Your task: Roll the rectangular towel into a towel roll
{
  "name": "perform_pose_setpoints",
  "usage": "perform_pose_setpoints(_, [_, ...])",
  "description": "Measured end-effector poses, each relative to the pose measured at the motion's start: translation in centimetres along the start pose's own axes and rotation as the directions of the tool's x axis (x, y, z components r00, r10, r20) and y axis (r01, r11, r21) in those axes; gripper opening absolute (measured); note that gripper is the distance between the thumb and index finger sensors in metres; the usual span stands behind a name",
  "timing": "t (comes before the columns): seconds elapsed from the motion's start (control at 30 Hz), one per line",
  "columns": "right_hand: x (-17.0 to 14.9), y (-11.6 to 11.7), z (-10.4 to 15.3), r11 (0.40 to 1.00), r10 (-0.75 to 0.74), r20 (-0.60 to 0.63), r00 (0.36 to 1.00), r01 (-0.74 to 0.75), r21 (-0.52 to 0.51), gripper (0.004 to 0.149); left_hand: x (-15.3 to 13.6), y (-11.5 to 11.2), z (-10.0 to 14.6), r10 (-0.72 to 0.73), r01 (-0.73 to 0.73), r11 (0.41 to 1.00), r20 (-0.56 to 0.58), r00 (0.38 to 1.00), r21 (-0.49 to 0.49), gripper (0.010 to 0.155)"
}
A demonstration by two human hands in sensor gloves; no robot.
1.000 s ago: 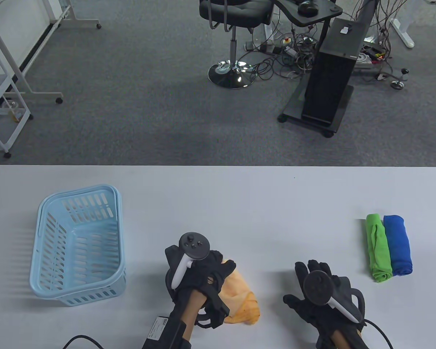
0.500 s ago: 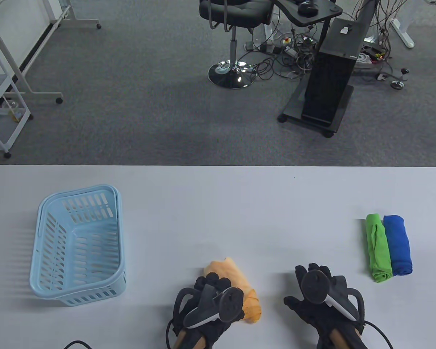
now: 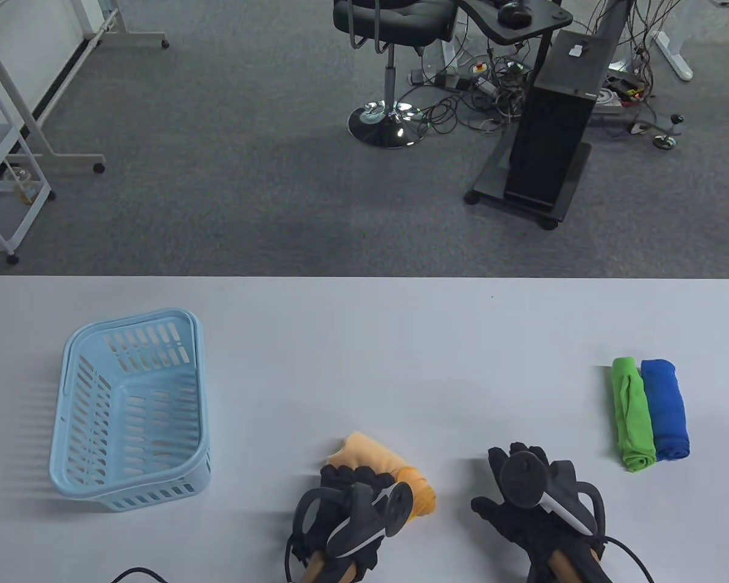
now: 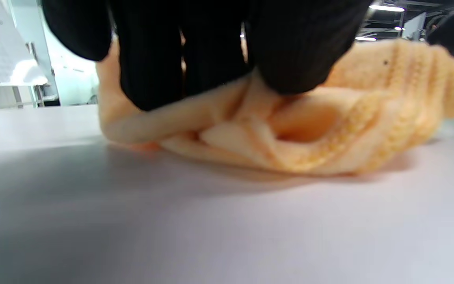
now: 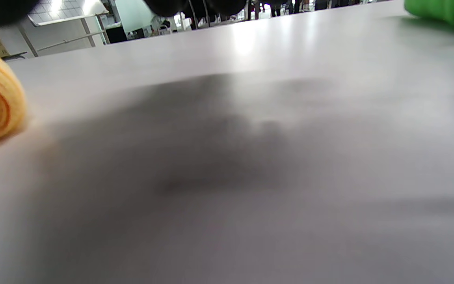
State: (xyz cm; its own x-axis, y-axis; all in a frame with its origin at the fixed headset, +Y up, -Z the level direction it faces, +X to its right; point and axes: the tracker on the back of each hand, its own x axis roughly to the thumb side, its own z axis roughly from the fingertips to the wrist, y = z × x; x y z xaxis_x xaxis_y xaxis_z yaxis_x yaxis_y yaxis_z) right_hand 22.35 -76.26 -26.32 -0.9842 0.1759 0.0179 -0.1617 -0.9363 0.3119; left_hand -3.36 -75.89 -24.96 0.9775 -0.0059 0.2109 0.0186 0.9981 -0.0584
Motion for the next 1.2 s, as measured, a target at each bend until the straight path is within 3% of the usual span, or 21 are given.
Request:
perform_pose_setpoints(0.1, [0.1, -0.1, 0.1, 1.0, -0.007, 0.007, 1.0, 0.007, -0.002, 0.091, -1.3, 1.0, 0.2, 0.148, -0.147, 0.989, -0.03, 0.989, 0.029, 0.042])
perform_pose_setpoints(0.17, [0.4, -0.2, 0.3, 0.999, -0.034, 0.024, 0.999, 0.034, -0.008, 0.091, -2.5, 1.9, 0.6, 0.314, -0.31, 0.948, -0.065, 0.947, 0.068, 0.042])
perform_pose_setpoints(0.33, [1.7, -0.2, 0.4, 0.991, -0.131, 0.08, 0.988, 0.13, 0.013, 0.092, -5.5, 4.3, 1.9, 0.591, -0.561, 0.793, -0.073, 0.803, 0.237, 0.042])
perform_pose_setpoints(0.43, [2.6, 0.1, 0.5, 0.981, -0.19, 0.119, 0.975, 0.184, 0.058, 0.094, -6.7, 4.7, 2.5, 0.73, -0.701, 0.67, -0.043, 0.683, 0.245, 0.042])
perform_pose_setpoints(0.53, [3.8, 0.6, 0.7, 0.955, -0.278, 0.186, 0.942, 0.25, 0.161, 0.101, -6.7, 4.1, 2.5, 0.885, -0.869, 0.462, -0.028, 0.465, 0.177, 0.043])
perform_pose_setpoints(0.6, [4.7, 1.1, 0.8, 0.933, -0.308, 0.213, 0.927, 0.249, 0.261, 0.108, -5.9, 3.9, 2.2, 0.929, -0.925, 0.369, -0.007, 0.37, 0.086, 0.043])
perform_pose_setpoints(0.67, [5.1, 1.3, 0.8, 0.941, -0.282, 0.226, 0.932, 0.224, 0.253, 0.11, -5.0, 4.0, 1.9, 0.948, -0.949, 0.314, 0.056, 0.313, -0.018, 0.043])
perform_pose_setpoints(0.8, [5.1, 1.8, 0.4, 0.948, -0.276, 0.212, 0.937, 0.229, 0.222, 0.108, -3.4, 4.6, 1.8, 0.975, -0.962, 0.165, 0.181, 0.127, -0.218, 0.043])
perform_pose_setpoints(0.87, [4.7, 1.5, 0.3, 0.96, -0.27, 0.18, 0.946, 0.249, 0.129, 0.085, -3.6, 4.7, 1.9, 0.984, -0.969, 0.087, 0.174, 0.047, -0.232, 0.043])
perform_pose_setpoints(0.9, [4.5, 1.2, 0.2, 0.96, -0.279, 0.17, 0.945, 0.269, 0.077, 0.072, -4.0, 4.7, 1.9, 0.984, -0.978, 0.072, 0.173, 0.037, -0.198, 0.043])
perform_pose_setpoints(0.97, [3.9, 0.2, 0.4, 0.956, -0.284, 0.15, 0.947, 0.291, -0.03, 0.055, -5.0, 4.7, 2.1, 0.979, -0.985, 0.116, 0.183, 0.092, -0.126, 0.044])
perform_pose_setpoints(1.07, [2.5, -1.9, 0.9, 0.929, -0.279, 0.115, 0.953, 0.298, -0.22, 0.053, -6.7, 4.7, 2.3, 0.958, -0.971, 0.239, 0.166, 0.233, -0.012, 0.044])
perform_pose_setpoints(1.2, [1.2, -3.9, 2.1, 0.855, -0.282, 0.075, 0.956, 0.286, -0.432, 0.053, -6.9, 4.3, 2.1, 0.926, -0.934, 0.356, 0.127, 0.356, 0.02, 0.047])
